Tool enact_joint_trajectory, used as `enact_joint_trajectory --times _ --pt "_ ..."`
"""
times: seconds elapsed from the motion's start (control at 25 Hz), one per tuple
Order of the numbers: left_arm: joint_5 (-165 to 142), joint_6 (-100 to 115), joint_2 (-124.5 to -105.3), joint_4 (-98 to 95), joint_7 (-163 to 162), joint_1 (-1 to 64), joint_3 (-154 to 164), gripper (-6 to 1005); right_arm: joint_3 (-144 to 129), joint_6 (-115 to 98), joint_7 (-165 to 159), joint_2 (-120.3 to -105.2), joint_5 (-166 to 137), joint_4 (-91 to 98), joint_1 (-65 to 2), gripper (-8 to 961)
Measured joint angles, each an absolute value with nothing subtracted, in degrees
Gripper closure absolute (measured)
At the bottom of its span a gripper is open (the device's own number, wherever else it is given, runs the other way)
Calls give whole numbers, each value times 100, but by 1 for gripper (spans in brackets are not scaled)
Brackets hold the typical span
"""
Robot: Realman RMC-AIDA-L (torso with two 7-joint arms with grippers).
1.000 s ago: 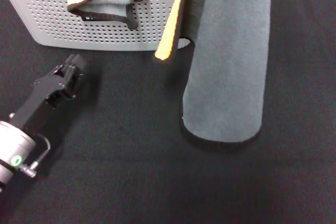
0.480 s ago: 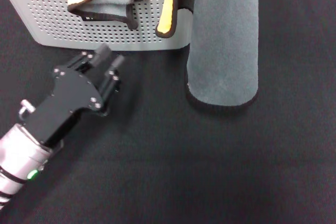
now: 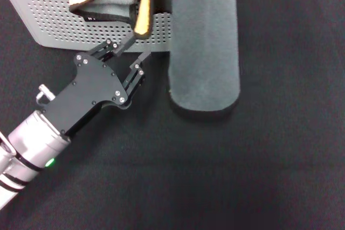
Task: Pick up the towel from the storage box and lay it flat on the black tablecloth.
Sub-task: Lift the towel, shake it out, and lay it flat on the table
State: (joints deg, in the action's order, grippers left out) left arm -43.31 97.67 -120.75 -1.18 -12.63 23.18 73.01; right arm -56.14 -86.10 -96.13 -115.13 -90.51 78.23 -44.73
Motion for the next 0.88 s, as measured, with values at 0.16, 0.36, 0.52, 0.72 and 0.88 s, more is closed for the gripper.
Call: enact_joint_trajectory --times 0.16,0.36,0.52,0.72,0.88 --pt "-4241 9767 -12075 -118 -1053 2355 7286 637 -5897 -8311 -9566 -11529 -9054 7812 -4475 937" --pt "-3955 9772 -12075 -115 -815 2378 7285 635 -6059 -8183 -9544 -11537 -9047 7769 -4484 937" --pt "-3828 9788 -12075 -114 -770 2387 7286 634 -6091 -8156 -9544 -11552 -9024 7751 -4495 937" --pt "-3740 9776 -12075 -113 -756 2390 7286 635 -6141 -8139 -9562 -11563 -8990 7742 -4508 937" --pt "-3729 9875 -12075 -114 -759 2391 7305 636 -6175 -8037 -9562 -11568 -8997 7739 -4521 937"
